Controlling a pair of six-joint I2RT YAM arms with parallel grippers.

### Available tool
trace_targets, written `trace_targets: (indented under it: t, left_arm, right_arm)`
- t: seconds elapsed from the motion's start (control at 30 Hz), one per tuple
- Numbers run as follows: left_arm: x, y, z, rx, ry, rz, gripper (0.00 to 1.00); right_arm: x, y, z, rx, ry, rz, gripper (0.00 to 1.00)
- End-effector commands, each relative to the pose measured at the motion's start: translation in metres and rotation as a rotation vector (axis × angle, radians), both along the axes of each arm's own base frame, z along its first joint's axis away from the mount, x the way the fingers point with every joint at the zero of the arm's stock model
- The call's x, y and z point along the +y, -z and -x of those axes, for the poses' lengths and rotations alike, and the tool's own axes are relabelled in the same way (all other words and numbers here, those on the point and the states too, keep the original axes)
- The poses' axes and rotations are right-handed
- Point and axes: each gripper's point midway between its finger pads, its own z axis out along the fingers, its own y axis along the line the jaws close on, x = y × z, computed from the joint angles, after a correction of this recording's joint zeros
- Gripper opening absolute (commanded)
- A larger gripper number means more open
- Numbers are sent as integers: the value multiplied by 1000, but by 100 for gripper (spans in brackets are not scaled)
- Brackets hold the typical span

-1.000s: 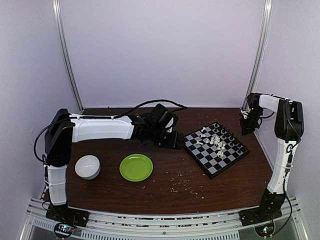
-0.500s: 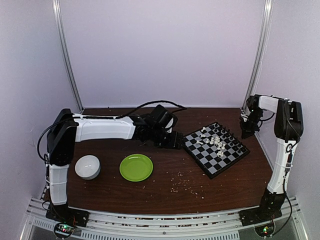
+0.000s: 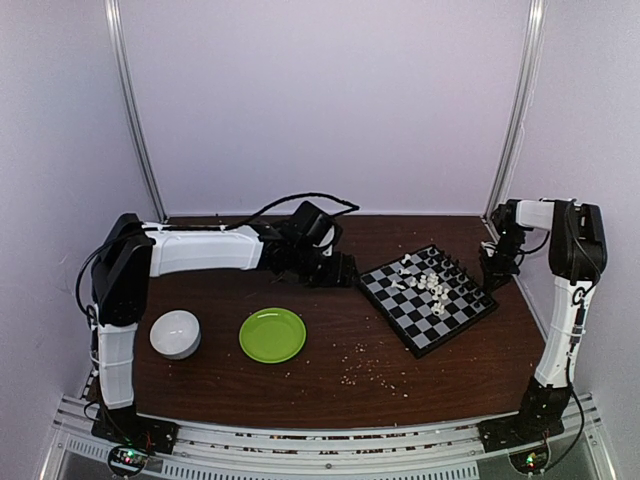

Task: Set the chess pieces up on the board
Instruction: Adjust the chessboard at the center of the board.

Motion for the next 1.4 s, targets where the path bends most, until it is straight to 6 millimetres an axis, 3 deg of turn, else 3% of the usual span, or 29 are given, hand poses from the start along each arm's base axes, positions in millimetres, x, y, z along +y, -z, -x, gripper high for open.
trace_targets:
  t: [0.0, 0.33, 0.53, 0.8, 1.03, 1.37]
  left_arm:
    - [0, -18, -12, -39, -5, 52, 73]
    - [30, -19, -68, -76, -68, 44, 74]
    - [23, -21, -107, -101, -87, 79, 74]
    - [-12, -6, -156, -76, -41, 198, 72]
    - [-30, 19, -169, -24, -9, 251, 72]
    - [-39, 59, -160, 63, 20, 277, 70]
  right_arm:
    - [2, -11, 7, -9, -13, 5, 16]
    - [34, -7, 34, 18, -80, -79, 15]
    - [45, -1, 47, 49, -104, -107, 14]
    - [53, 4, 57, 53, -108, -146, 14]
    - [60, 14, 65, 67, -118, -178, 14]
    - [68, 16, 66, 71, -116, -223, 16]
